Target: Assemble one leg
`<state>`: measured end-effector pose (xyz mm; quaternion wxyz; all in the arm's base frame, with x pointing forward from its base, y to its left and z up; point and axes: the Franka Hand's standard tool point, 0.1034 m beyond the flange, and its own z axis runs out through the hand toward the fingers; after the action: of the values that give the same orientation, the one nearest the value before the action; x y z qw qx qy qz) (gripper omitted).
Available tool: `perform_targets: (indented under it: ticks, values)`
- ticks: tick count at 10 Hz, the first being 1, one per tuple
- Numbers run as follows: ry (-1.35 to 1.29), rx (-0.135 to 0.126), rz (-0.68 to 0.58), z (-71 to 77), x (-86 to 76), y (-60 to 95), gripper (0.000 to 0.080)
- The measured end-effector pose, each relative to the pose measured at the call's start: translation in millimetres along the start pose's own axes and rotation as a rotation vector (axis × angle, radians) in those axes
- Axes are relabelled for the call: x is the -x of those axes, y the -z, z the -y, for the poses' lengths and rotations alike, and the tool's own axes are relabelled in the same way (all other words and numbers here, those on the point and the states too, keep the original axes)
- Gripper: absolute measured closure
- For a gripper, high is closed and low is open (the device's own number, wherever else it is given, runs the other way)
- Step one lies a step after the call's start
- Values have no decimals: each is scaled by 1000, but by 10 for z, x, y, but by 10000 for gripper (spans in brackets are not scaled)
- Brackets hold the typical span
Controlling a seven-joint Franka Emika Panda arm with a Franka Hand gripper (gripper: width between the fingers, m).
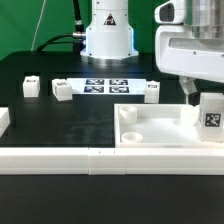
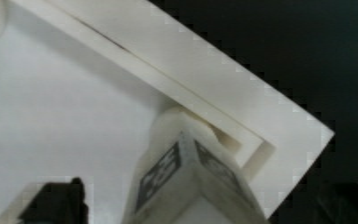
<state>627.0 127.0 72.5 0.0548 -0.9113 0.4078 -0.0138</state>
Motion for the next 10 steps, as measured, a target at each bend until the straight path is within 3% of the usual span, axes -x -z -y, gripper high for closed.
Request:
perform_targets:
  ticks: [6,9,10]
  values:
    - [692,57,-42,38,-50,12,150]
    - [784,52,-48,5,-125,19,159]
    - [785,52,-48,7,-121,19,331]
